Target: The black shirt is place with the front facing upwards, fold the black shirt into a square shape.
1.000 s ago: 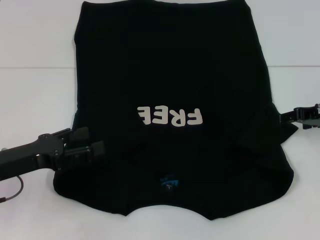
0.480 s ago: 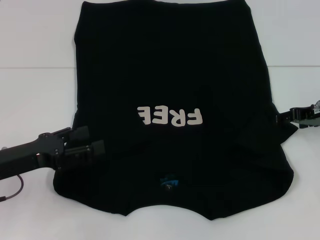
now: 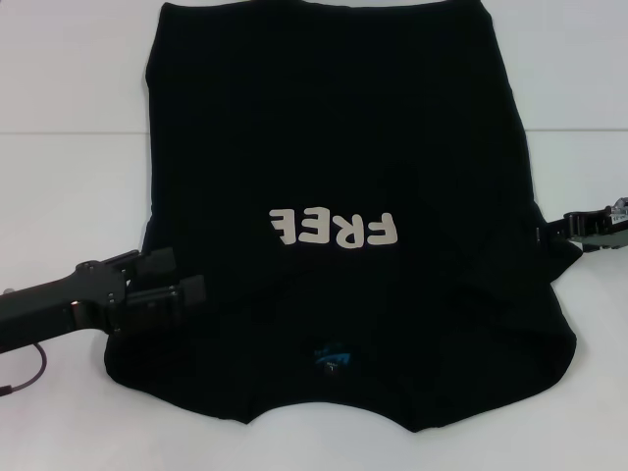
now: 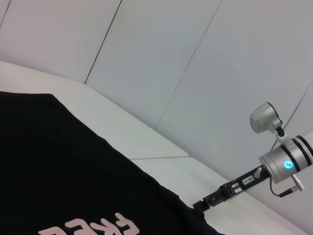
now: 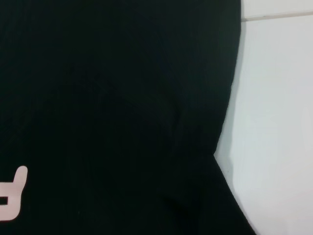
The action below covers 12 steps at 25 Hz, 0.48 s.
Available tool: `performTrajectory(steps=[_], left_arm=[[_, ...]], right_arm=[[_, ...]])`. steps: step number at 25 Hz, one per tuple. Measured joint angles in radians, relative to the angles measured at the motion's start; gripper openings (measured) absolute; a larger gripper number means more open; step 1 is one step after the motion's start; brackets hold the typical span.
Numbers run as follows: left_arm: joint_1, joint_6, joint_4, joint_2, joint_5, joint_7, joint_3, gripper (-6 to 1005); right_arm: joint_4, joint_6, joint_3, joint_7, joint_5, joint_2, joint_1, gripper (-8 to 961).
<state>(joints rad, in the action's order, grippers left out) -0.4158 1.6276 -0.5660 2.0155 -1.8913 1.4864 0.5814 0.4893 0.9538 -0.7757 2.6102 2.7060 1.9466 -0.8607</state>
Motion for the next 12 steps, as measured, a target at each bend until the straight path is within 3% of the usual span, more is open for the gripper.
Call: performTrajectory(steps=[12], left_arm=[[0.000,0.000,0.000,0.000,0.000,0.000,0.000,905]], right_arm=[[0.000,0.010,-0.001,-0.003,-0.002,0.008,-0.013,858]])
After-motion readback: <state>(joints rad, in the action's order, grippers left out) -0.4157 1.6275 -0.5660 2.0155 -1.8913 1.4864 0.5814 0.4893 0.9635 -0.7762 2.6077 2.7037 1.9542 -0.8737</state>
